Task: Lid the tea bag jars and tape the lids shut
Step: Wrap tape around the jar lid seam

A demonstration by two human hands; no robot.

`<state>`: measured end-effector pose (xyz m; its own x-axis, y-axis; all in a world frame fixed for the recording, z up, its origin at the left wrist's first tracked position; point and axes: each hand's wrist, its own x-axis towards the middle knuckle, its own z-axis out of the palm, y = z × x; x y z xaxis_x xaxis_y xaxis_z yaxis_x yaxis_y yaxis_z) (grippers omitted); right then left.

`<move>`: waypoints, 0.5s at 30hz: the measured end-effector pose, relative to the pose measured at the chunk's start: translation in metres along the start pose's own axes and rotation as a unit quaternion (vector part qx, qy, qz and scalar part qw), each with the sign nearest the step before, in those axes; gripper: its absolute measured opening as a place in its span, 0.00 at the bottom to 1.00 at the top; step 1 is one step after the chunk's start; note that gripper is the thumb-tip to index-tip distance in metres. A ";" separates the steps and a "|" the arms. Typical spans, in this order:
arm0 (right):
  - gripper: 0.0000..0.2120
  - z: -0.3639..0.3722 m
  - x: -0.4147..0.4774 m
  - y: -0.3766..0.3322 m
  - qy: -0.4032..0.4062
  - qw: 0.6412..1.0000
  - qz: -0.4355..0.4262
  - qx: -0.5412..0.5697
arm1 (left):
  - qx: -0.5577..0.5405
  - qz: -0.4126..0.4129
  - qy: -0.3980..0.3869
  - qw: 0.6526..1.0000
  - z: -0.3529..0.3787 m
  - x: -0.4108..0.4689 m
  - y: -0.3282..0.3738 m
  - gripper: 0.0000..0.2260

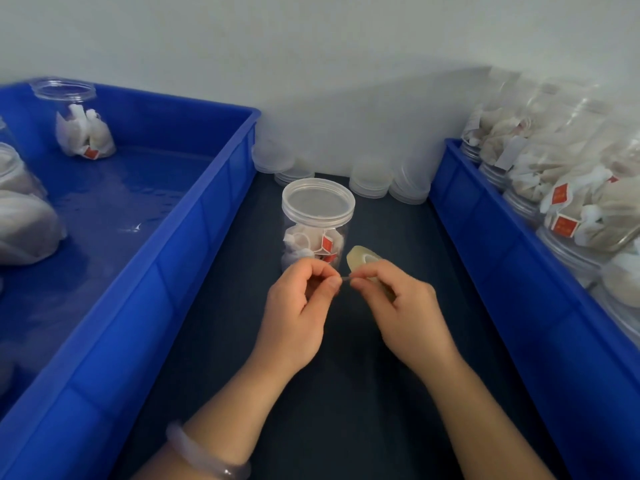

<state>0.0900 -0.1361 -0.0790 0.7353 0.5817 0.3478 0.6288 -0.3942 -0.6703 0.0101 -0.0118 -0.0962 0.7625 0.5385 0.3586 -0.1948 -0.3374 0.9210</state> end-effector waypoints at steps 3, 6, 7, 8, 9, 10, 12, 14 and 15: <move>0.07 -0.015 0.014 -0.013 -0.031 0.991 -0.049 -0.123 | -0.003 -0.001 0.028 1.000 0.000 0.000 0.002 0.07; 0.11 -0.024 0.028 -0.029 -0.080 0.977 -0.052 -0.189 | 0.015 0.006 0.058 0.998 0.001 0.000 0.003 0.06; 0.12 -0.025 0.031 -0.033 -0.094 0.975 -0.047 -0.195 | 0.014 0.006 0.067 0.998 0.001 0.001 0.003 0.07; 0.12 -0.026 0.033 -0.036 -0.105 0.973 -0.044 -0.201 | 0.014 0.007 0.070 0.997 0.002 0.001 0.003 0.08; 0.11 -0.025 0.034 -0.039 -0.113 0.970 -0.040 -0.209 | 0.016 0.008 0.068 0.998 0.002 0.001 0.003 0.08; 0.10 -0.023 0.034 -0.040 -0.119 0.968 -0.030 -0.219 | 0.020 0.007 0.066 0.998 0.002 0.001 0.002 0.08; 0.07 -0.019 0.033 -0.038 -0.123 0.958 0.002 -0.261 | 0.014 -0.011 0.076 0.997 0.002 0.002 0.000 0.08; 0.04 -0.022 0.035 -0.031 -0.112 0.943 0.038 -0.312 | -0.023 -0.059 0.125 0.990 -0.004 0.008 -0.003 0.08; 0.05 -0.026 0.037 -0.028 -0.104 0.940 0.055 -0.319 | -0.041 -0.081 0.155 0.984 -0.009 0.011 -0.005 0.08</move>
<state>0.1065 -0.1220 -0.0301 0.7808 0.6131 0.1202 0.6248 -0.7680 -0.1411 0.0142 0.0034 -0.0957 0.5658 0.7938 0.2229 -0.1452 -0.1702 0.9747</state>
